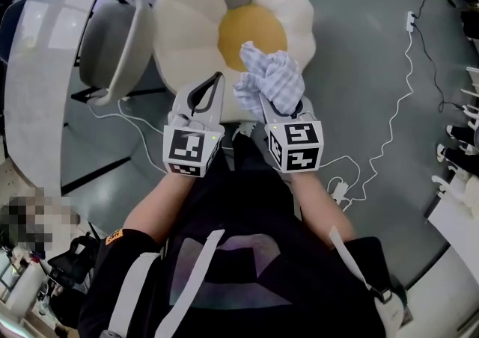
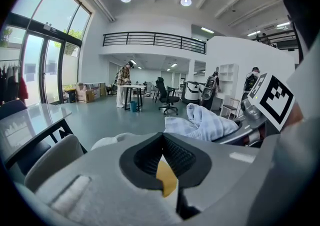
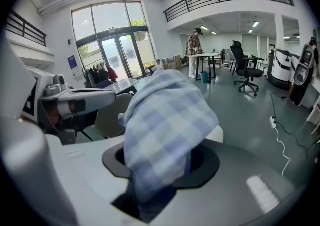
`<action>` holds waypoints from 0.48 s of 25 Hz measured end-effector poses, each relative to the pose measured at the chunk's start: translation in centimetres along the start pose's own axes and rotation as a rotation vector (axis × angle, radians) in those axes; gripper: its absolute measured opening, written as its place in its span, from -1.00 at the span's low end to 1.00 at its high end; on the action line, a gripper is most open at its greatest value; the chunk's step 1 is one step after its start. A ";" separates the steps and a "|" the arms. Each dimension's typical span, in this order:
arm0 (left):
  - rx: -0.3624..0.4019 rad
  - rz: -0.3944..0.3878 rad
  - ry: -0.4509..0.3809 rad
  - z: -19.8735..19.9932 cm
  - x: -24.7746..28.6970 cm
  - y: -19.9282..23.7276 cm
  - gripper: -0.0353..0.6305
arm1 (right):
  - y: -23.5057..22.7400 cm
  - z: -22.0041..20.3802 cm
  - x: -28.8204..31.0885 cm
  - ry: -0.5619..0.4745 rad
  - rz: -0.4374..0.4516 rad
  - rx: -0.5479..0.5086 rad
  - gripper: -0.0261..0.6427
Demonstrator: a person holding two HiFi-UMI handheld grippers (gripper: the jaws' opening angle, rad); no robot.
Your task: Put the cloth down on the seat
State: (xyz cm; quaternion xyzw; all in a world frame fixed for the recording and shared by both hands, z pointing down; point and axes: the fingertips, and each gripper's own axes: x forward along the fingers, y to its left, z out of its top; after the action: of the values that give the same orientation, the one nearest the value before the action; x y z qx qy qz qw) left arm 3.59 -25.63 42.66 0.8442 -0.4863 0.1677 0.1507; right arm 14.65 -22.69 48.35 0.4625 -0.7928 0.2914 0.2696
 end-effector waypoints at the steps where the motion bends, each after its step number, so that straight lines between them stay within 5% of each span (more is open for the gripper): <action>1: 0.001 0.004 0.007 -0.5 0.4 0.3 -0.90 | -0.2 0.0 0.5 0.003 0.000 0.003 -0.39; 12: -0.017 0.017 0.052 -4.8 4.6 2.9 -0.90 | -1.9 -1.5 7.0 0.058 -0.015 0.031 -0.37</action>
State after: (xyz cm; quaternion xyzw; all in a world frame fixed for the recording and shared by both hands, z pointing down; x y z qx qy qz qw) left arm 2.59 -28.58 49.17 0.8343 -0.4905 0.1869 0.1689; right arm 13.59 -26.45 54.67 0.4640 -0.7765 0.3150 0.2873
